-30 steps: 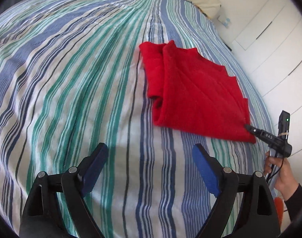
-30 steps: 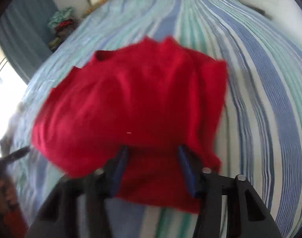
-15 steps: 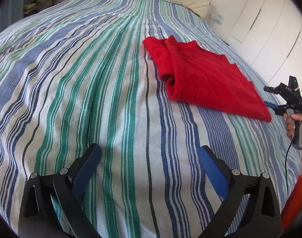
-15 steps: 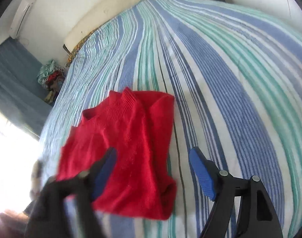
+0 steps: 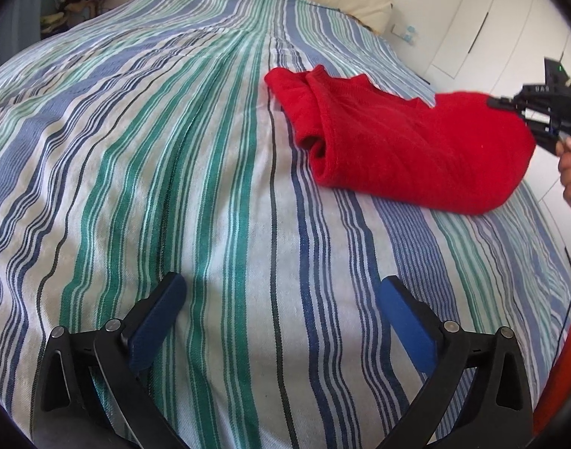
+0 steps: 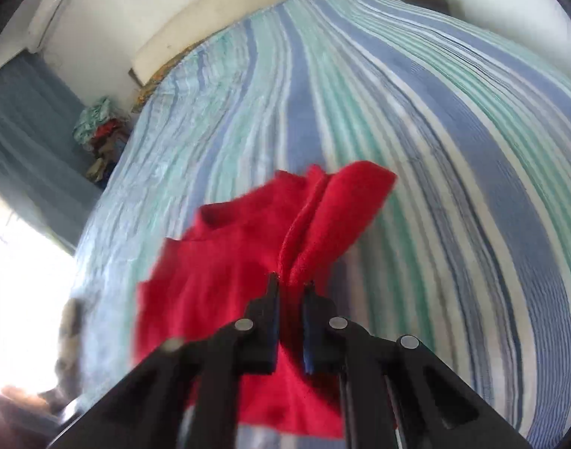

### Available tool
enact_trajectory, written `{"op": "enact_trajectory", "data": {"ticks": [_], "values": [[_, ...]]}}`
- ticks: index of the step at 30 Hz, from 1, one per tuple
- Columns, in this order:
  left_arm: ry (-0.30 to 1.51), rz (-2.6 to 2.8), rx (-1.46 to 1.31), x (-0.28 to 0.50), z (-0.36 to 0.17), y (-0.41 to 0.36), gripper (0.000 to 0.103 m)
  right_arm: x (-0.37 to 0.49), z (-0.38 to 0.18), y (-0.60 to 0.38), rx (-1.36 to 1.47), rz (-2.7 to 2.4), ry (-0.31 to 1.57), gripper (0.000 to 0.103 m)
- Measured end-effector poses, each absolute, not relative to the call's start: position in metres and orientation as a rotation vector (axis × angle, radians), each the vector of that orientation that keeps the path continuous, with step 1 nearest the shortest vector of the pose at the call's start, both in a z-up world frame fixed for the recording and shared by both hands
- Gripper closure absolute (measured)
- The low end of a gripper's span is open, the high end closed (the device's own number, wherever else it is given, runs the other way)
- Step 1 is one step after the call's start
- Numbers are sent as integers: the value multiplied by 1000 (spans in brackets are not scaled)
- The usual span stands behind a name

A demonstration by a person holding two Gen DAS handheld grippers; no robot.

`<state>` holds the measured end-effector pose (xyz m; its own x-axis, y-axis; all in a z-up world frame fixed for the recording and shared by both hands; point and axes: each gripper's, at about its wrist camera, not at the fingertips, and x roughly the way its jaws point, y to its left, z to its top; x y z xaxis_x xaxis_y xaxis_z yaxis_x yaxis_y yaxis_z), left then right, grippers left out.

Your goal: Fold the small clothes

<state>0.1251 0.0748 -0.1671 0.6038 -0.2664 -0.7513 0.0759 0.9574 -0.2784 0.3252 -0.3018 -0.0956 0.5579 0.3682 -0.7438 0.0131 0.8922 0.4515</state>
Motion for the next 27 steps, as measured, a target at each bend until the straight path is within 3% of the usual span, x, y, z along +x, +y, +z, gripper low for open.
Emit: {"op": "enact_trajectory", "data": {"ticks": [4,9,12,13,17,22,27], "values": [[901,-204,-231,123,-166,76,1,342,-69,-208,370,356,980,93],[897,-215,-251,123,-166,79,1,354,-100,-96,297,445,1042,93],[897,-215,-252,123,-167,80,1,361,-143,-56,349,531,1179,77],[897,-216,-252,123,-167,80,1,361,-155,-52,419,581,1239,69],[900,-215,-251,124,-167,79,1,347,-143,-70,607,734,1178,65],[909,-205,-227,126,-168,76,1,344,-104,-110,407,633,1054,65],[908,-205,-225,126,-168,75,1,338,-138,-98,183,554,1139,69]]}}
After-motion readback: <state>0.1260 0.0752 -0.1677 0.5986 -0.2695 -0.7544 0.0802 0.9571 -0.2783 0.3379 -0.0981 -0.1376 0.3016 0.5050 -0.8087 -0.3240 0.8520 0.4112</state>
